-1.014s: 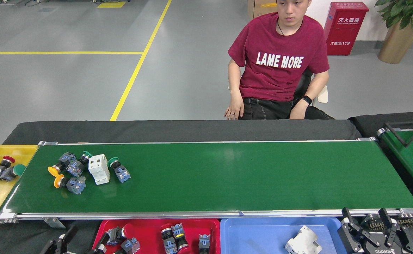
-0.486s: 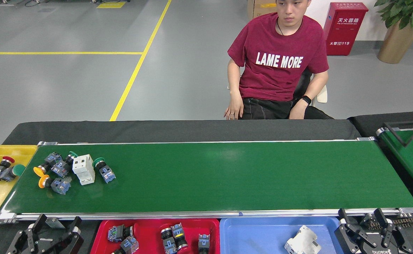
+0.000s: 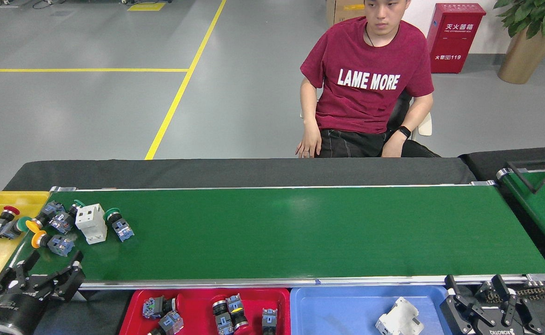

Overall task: Pick switch part from conveyor to tray
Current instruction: 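Grasp a white block with the left gripper and place it in blue tray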

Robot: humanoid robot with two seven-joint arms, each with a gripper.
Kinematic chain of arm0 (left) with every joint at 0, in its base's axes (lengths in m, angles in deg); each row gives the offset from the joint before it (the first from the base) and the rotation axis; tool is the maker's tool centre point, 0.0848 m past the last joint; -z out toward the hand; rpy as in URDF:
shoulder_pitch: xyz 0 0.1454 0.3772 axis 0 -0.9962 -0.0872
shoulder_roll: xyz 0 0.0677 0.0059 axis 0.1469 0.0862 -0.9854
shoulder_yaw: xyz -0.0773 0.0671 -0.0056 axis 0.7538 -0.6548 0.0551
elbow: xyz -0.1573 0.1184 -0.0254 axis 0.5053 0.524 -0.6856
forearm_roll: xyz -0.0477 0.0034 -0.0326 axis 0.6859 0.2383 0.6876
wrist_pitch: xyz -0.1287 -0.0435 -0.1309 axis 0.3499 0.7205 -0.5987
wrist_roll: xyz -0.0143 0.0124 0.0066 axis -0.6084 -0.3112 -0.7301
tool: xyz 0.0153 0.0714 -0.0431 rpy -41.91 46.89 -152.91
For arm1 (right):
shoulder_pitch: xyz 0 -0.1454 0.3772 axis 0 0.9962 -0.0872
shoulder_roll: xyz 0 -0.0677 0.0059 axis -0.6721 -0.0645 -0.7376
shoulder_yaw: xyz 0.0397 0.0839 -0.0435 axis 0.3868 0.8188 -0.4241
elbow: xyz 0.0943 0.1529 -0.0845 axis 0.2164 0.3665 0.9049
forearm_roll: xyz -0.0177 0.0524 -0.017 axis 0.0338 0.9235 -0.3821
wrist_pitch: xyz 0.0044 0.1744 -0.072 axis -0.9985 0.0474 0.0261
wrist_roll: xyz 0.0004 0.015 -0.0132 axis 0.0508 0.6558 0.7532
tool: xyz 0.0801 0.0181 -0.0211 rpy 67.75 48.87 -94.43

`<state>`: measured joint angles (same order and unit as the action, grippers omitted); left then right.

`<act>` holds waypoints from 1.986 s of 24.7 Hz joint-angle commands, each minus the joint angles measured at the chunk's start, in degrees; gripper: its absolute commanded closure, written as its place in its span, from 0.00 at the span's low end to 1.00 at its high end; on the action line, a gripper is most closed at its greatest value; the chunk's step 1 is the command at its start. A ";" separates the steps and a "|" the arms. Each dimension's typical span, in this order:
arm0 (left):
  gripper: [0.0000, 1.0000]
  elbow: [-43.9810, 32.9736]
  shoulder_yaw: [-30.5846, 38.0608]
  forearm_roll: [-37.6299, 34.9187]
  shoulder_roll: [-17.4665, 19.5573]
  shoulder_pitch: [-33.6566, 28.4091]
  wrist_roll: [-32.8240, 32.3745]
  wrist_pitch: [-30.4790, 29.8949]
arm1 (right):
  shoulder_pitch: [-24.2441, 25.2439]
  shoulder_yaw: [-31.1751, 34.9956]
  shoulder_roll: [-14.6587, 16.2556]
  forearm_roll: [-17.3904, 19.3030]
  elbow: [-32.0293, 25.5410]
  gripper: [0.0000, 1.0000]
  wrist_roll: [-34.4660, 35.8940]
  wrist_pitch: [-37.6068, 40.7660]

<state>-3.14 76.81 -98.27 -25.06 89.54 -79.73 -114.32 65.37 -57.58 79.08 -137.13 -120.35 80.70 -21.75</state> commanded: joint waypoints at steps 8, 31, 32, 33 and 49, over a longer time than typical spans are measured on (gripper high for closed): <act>0.03 9.25 -4.82 -0.20 1.32 8.98 -0.18 8.03 | -0.54 0.18 0.08 -0.27 -0.59 0.01 0.23 0.30; 0.99 0.48 -12.55 1.82 -1.05 3.62 10.54 9.36 | -0.37 -0.08 -0.44 -0.62 -0.77 0.01 0.40 0.48; 0.98 -2.35 -12.55 1.82 -2.37 1.77 9.22 7.94 | -0.37 -0.08 -0.44 -0.62 -0.77 0.01 0.49 0.48; 0.98 -6.48 -12.64 1.65 -4.48 -0.78 7.55 6.28 | -0.37 -0.08 -0.44 -0.62 -0.77 0.01 0.40 0.48; 0.87 -31.09 -46.74 -3.80 -18.54 -17.30 -2.64 3.02 | -0.28 0.36 -0.36 -0.62 -0.85 0.01 0.49 0.48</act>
<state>-33.95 31.04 -101.70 -42.77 71.01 -81.05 -112.24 65.37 -57.63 78.66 -137.66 -120.43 80.69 -21.48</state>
